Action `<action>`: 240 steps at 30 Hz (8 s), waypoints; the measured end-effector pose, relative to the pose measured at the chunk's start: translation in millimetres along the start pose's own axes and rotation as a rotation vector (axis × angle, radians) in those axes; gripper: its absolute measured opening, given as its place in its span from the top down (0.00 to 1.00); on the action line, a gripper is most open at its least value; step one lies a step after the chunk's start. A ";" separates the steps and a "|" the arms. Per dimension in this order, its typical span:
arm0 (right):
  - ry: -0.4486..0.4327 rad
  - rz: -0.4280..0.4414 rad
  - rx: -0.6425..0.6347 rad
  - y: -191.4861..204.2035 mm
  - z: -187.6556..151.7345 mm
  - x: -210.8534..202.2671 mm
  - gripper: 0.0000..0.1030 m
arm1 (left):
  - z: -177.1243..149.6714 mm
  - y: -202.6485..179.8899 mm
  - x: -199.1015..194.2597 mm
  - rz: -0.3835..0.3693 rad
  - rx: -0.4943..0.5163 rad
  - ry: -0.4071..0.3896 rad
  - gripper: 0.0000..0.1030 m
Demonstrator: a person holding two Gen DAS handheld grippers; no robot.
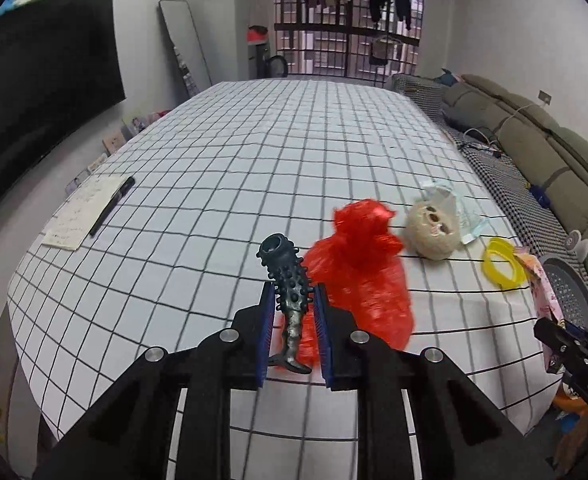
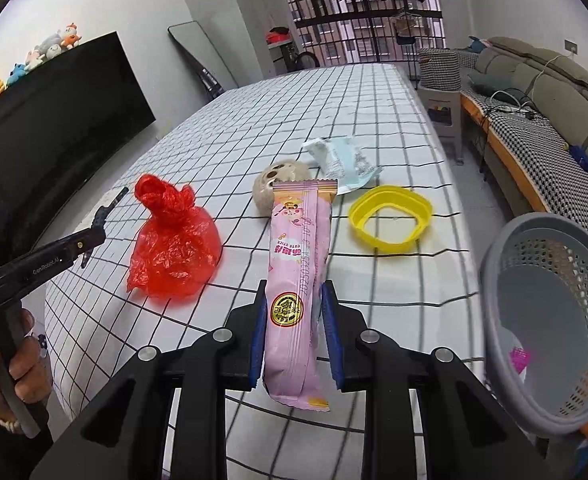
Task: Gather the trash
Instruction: 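Carry the pink wrapper and spiky toy over the basket and open both grippers, then move both tools back from the basket toward the table, then close the left gripper on the red plastic bag, then grasp the yellow plastic lid with the right gripper while the left gripper holds the red bag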
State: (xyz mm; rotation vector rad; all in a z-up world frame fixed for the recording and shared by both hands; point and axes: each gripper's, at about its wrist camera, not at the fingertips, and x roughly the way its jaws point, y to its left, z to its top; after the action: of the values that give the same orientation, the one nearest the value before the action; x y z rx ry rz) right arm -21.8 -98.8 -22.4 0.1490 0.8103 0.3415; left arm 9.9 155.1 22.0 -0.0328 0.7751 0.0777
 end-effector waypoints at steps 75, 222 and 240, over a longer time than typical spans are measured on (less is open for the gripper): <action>-0.109 -0.273 0.288 -175.2 -41.2 -84.9 0.45 | -12.0 -256.8 10.7 -0.338 0.273 0.039 0.25; 0.213 -0.195 -0.115 -60.0 74.8 114.9 0.20 | 31.4 -25.1 63.1 -0.078 -0.014 0.054 0.90; 0.207 -0.235 -0.057 -55.8 56.7 107.4 0.32 | 26.4 -39.3 55.6 -0.118 0.027 0.058 0.90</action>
State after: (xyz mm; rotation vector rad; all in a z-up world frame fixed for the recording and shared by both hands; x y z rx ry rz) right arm 101.7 -112.9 -71.5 -0.0361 1.0112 0.1592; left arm 71.2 120.6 1.9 -0.0552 0.8309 -0.0457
